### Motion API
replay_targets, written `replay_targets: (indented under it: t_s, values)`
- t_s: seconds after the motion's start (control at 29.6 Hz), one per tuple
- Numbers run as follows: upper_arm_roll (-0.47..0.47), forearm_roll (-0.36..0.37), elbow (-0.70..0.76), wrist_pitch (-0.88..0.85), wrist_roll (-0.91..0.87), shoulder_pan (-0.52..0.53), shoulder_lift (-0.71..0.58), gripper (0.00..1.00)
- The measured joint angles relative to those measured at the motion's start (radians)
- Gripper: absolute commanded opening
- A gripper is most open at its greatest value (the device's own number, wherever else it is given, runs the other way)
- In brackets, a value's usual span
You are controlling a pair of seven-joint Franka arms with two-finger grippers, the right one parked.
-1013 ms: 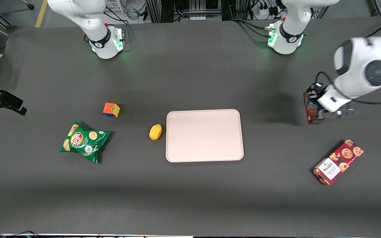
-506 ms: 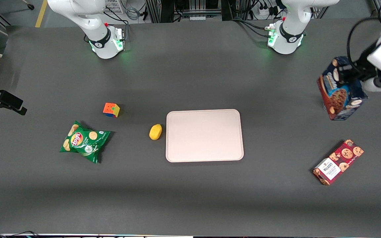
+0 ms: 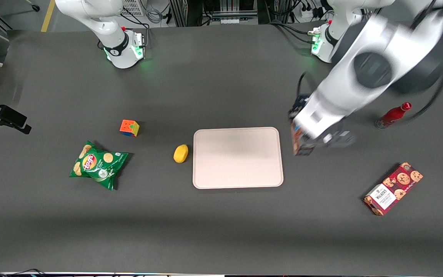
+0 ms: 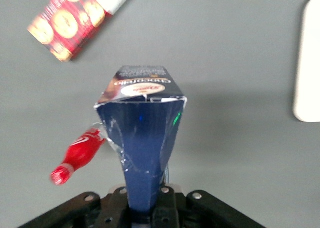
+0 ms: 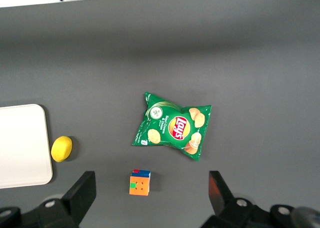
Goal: Place cookie box on tray
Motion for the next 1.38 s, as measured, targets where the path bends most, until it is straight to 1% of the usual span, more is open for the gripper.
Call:
replay_targets:
  t_s: [0.17, 0.34, 0.44, 0.54, 0.71, 0.74, 0.78, 0.84, 0.91, 0.95, 0.98, 1.01, 1.38]
  values:
    - [-0.027, 0.049, -0.003, 0.103, -0.006, -0.005, 0.187, 0.0]
    - [-0.032, 0.082, -0.012, 0.219, -0.006, -0.014, 0.323, 0.0]
    - [-0.033, 0.093, -0.029, 0.291, -0.018, -0.018, 0.361, 0.0]
    - [-0.036, 0.11, -0.06, 0.361, -0.036, -0.022, 0.373, 0.0]
    - [-0.041, 0.132, -0.089, 0.399, -0.05, -0.024, 0.372, 0.0]
    - [-0.042, 0.136, -0.09, 0.4, -0.051, -0.024, 0.372, 0.2]
    - [-0.042, 0.14, -0.091, 0.401, -0.051, -0.024, 0.372, 0.34]
    - [-0.042, 0.149, -0.092, 0.405, -0.051, -0.024, 0.372, 0.54]
    - [-0.042, 0.155, -0.093, 0.41, -0.051, -0.024, 0.371, 0.66]
    - [-0.042, 0.158, -0.094, 0.412, -0.051, -0.024, 0.371, 0.76]
    - [-0.042, 0.159, -0.095, 0.415, -0.051, -0.024, 0.371, 0.91]
    - [-0.042, 0.16, -0.096, 0.417, -0.051, -0.024, 0.371, 1.0]
    - [-0.042, 0.165, -0.1, 0.422, -0.052, -0.02, 0.367, 1.0]
